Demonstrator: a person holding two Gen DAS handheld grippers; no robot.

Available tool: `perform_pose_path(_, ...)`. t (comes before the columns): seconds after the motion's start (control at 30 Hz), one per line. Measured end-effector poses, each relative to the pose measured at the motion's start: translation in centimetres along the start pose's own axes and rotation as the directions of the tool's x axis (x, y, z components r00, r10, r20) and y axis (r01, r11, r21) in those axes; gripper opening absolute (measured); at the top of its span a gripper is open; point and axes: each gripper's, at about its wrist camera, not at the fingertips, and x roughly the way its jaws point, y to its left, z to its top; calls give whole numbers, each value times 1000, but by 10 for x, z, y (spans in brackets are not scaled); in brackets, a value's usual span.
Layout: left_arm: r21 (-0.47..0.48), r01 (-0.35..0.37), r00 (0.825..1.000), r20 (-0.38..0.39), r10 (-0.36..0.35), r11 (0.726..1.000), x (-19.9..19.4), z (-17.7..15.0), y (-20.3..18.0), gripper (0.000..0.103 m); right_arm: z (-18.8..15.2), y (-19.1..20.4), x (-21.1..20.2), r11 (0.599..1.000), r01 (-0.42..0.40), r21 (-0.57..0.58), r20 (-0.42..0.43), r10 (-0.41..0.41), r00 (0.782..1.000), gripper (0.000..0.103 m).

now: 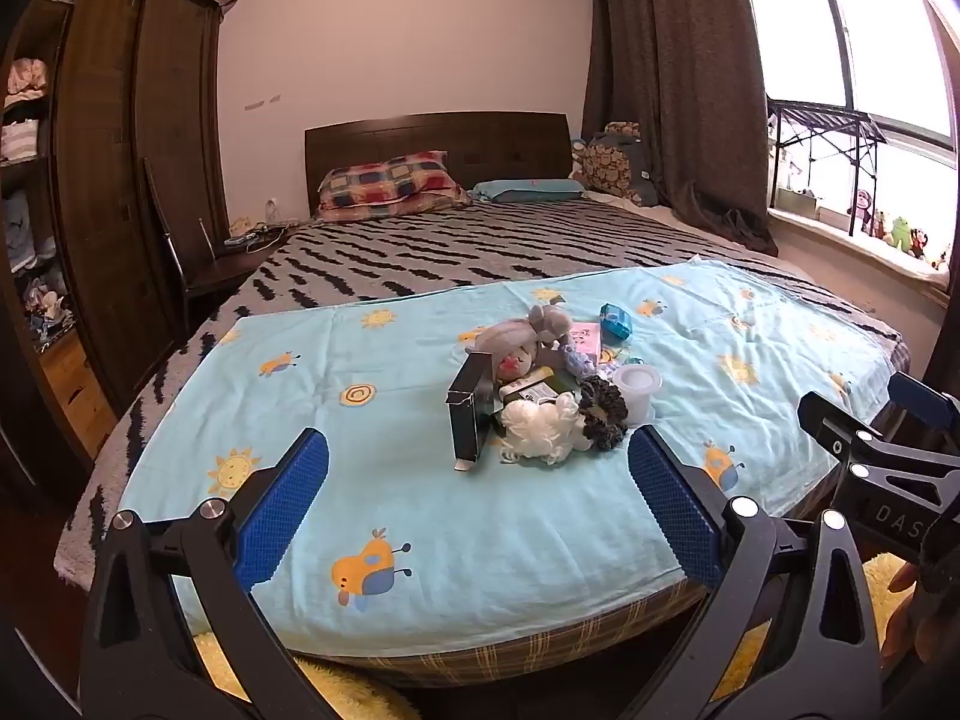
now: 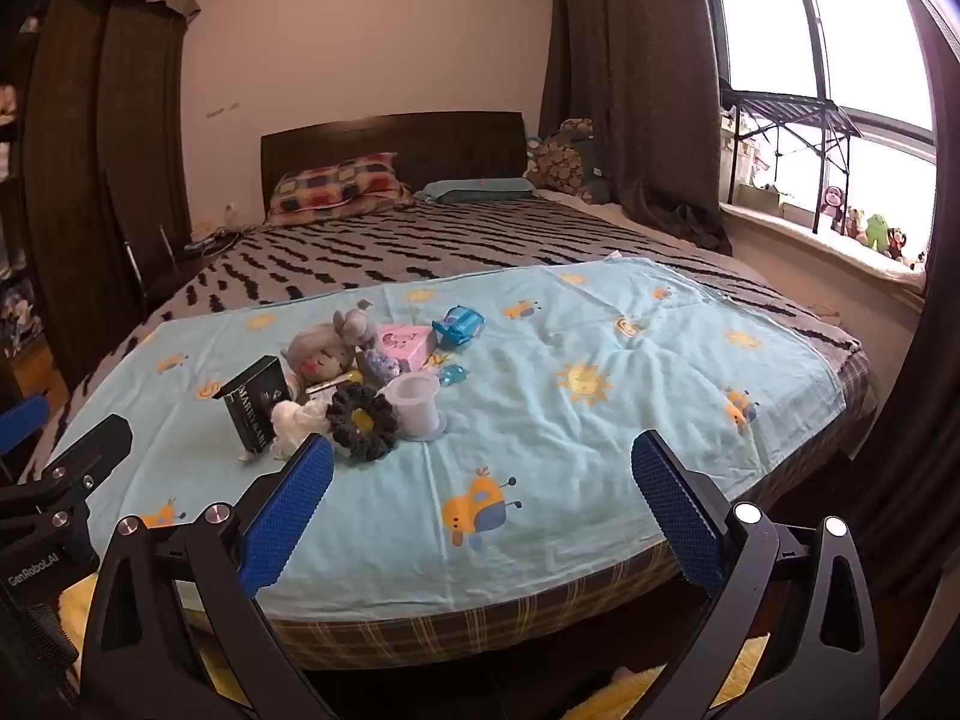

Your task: Collect trash

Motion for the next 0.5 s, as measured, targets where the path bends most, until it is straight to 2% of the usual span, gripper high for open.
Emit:
perform_pose_path(0.27,-5,-10,1000,3,10,1000,-2,2,-12,95,0,0,-1,1000,-3,2,0,3,1000,100)
perform_pose_path(0.5,-14,5,1000,6,-4,1000,-2,1,-2,95,0,-1,-2,1000,-2,7,1,2,1000,100)
